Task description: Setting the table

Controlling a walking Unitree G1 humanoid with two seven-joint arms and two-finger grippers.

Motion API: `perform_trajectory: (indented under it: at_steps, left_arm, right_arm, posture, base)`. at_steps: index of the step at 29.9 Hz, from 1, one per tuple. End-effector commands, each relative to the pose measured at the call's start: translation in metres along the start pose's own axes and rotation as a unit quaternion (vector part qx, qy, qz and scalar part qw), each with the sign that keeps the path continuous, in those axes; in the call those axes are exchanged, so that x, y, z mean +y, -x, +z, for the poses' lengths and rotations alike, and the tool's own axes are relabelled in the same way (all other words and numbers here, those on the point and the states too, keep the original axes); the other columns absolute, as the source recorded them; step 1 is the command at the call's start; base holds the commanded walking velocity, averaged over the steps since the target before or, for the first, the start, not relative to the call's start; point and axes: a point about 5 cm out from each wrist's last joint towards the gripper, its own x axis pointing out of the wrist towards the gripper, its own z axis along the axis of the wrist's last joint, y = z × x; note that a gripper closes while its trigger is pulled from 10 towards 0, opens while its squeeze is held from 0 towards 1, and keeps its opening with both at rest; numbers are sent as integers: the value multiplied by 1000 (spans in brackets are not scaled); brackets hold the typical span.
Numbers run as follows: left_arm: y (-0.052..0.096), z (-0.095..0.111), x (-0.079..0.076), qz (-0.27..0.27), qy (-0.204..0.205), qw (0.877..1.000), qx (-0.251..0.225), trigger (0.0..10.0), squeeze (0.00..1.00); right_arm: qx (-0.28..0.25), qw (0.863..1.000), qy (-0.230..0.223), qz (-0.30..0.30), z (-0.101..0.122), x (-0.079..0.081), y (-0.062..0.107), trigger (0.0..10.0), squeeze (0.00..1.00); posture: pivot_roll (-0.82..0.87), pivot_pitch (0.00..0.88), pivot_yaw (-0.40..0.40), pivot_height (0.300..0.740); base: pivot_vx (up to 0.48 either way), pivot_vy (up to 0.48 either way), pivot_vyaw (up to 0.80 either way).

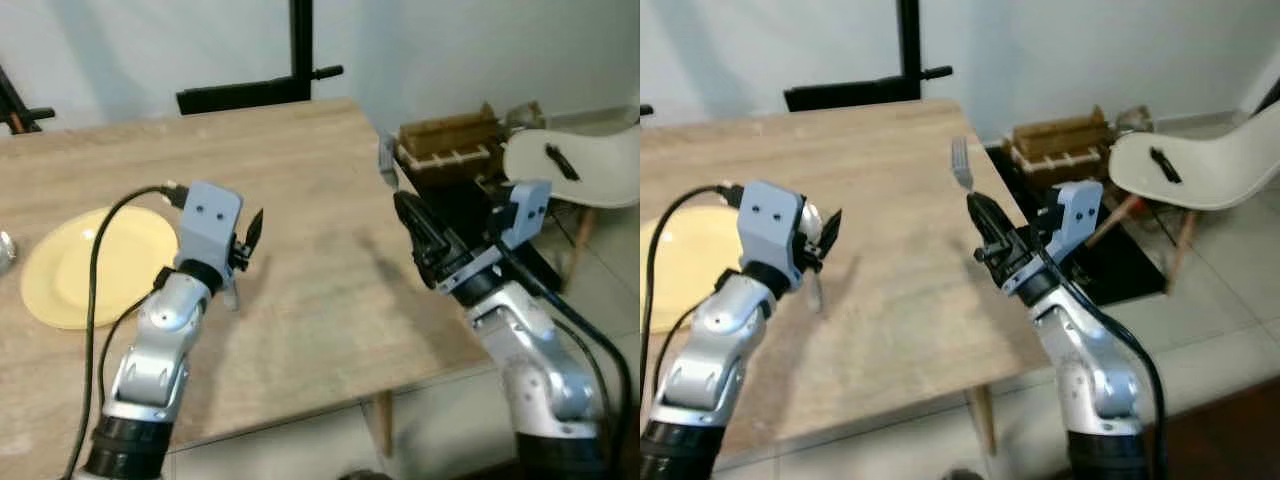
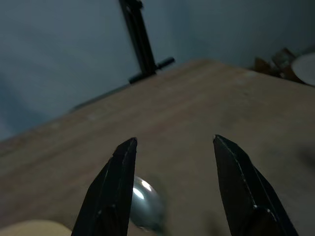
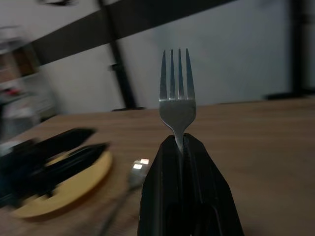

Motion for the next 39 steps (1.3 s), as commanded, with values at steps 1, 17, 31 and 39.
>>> perform_trajectory:
  at_steps: [1, 17, 31, 39]
  left_arm:
    - [4, -7, 3, 3, -7, 1000, 20, 10000, 0]
    - [39, 18, 66, -130, -54, 989, 44, 10000, 0]
    - [70, 31, 83, -168, -51, 982, 71, 10000, 0]
    - [83, 31, 65, -229, -16, 969, 87, 10000, 0]
  right_arm:
    - [14, 1000, -10, 25, -6, 8, 0, 10000, 0]
    - [88, 996, -22, -3, -49, 25, -71, 10000, 0]
    - [154, 983, -53, -88, -89, 35, -110, 10000, 0]
    - [174, 975, -34, -133, -98, 29, -116, 10000, 0]
  posture:
    - [-96, 0, 55, 740]
    - [6, 31, 8, 740]
    - [88, 62, -28, 740]
    - [97, 75, -33, 740]
  base:
    - [0, 0, 0]
    - [0, 0, 0]
    - [0, 0, 0]
    - [0, 0, 0]
